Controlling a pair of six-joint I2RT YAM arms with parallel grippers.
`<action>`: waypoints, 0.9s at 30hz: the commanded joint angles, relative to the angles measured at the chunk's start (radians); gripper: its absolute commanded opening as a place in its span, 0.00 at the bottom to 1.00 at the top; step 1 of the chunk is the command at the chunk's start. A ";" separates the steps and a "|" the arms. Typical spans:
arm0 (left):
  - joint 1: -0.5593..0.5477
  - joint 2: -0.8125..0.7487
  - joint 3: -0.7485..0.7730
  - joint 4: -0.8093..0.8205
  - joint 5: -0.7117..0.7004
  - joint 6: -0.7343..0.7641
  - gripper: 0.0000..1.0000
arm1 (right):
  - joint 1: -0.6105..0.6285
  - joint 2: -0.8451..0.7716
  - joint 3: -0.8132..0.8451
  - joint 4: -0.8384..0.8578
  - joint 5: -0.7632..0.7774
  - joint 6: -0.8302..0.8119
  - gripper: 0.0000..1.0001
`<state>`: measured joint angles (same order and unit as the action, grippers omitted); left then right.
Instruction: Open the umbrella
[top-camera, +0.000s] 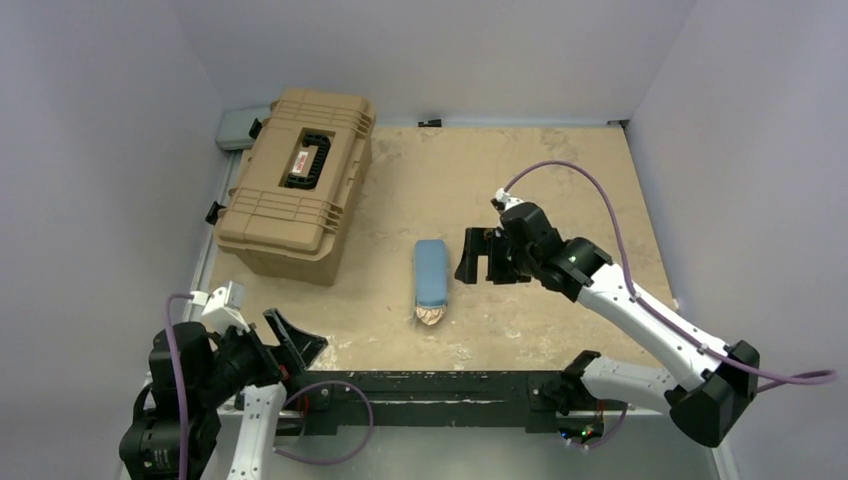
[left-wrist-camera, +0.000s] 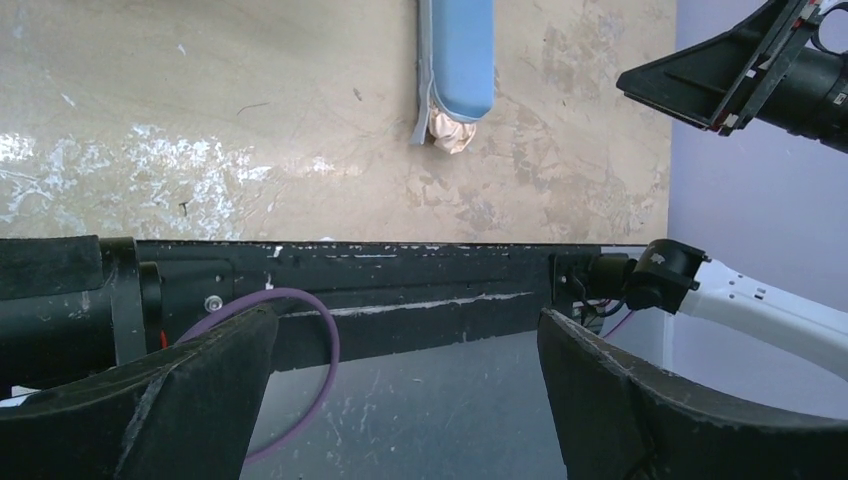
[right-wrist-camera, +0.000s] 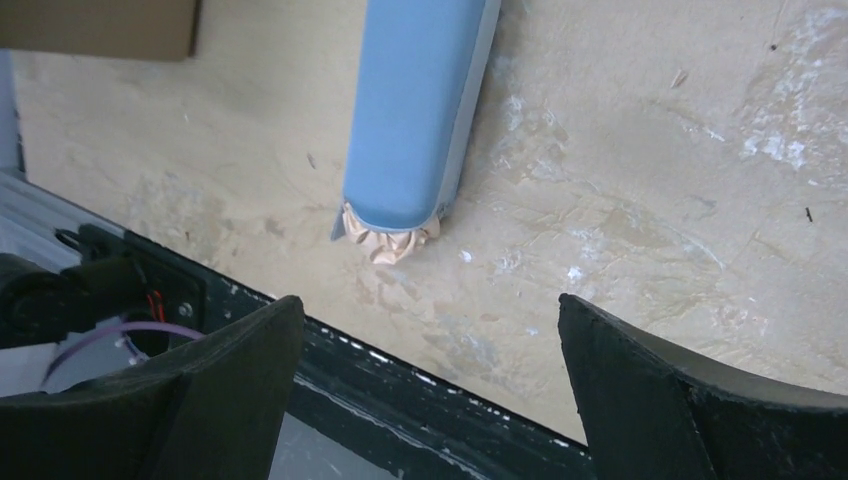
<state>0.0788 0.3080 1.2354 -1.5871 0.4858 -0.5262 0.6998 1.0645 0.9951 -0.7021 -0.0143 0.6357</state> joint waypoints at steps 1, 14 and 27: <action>0.015 0.061 -0.030 -0.062 -0.014 0.034 0.99 | 0.000 0.081 -0.007 0.022 -0.074 -0.062 0.96; -0.132 0.365 0.018 -0.037 -0.240 0.046 0.99 | -0.029 0.462 0.045 0.254 -0.214 -0.032 0.94; -0.589 0.620 0.262 0.032 -0.431 -0.133 0.99 | -0.067 0.727 0.105 0.429 -0.339 -0.005 0.76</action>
<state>-0.4698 0.9176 1.4708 -1.5684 0.0727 -0.6106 0.6327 1.7546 1.0790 -0.3626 -0.2996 0.6132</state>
